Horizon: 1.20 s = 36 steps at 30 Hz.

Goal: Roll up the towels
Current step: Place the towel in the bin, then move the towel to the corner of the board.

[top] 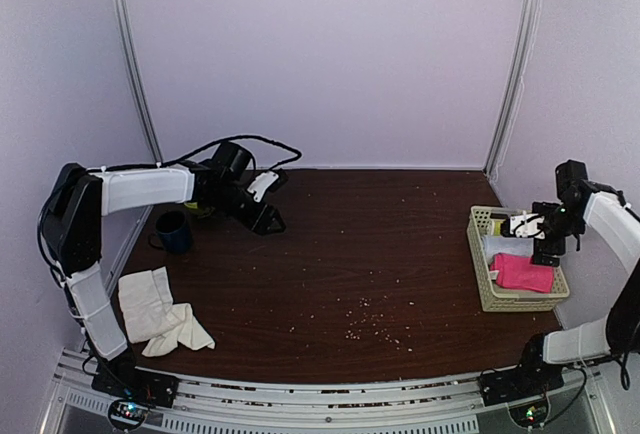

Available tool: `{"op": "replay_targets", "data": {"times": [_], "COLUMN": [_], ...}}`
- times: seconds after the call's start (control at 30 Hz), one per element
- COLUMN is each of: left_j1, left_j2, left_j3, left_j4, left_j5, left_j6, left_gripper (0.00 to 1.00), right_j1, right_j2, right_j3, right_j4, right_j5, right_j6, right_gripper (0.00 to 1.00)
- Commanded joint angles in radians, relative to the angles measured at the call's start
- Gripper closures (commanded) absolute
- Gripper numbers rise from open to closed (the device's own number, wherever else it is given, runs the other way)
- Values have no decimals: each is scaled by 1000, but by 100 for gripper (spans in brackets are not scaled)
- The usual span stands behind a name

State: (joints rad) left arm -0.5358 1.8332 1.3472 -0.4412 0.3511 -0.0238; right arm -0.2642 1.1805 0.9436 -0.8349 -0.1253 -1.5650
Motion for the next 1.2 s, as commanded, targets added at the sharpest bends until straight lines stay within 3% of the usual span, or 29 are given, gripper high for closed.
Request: {"op": "replay_targets", "data": {"times": [0.0, 0.2, 0.33, 0.47, 0.7, 0.83, 1.03, 1.17], "left_j1": [9, 9, 8, 9, 9, 14, 76, 118], "left_j2": [-65, -152, -216, -250, -283, -261, -147, -117], "left_j3": [-7, -39, -90, -146, -212, -255, -296, -326], "left_j4": [7, -103, -199, -306, -559, -699, -694, -626], "left_j5": [-108, -273, -346, -409, -551, -730, -824, -816], "left_j6": [-82, -186, -252, -322, -524, -625, -679, -670], "left_gripper": [48, 47, 45, 45, 53, 54, 67, 64], "right_j1": [95, 360, 490, 560, 722, 756, 759, 759], "right_j2": [28, 81, 82, 179, 348, 399, 395, 394], "right_j3": [139, 248, 206, 256, 264, 258, 212, 192], "right_j4": [-103, -37, 204, 342, 394, 361, 389, 393], "right_j5": [-149, -282, -345, -430, -488, -498, -577, -585], "right_j6": [217, 590, 853, 1044, 1096, 1078, 1080, 1073], "right_gripper": [0, 0, 0, 0, 0, 9, 13, 13]}}
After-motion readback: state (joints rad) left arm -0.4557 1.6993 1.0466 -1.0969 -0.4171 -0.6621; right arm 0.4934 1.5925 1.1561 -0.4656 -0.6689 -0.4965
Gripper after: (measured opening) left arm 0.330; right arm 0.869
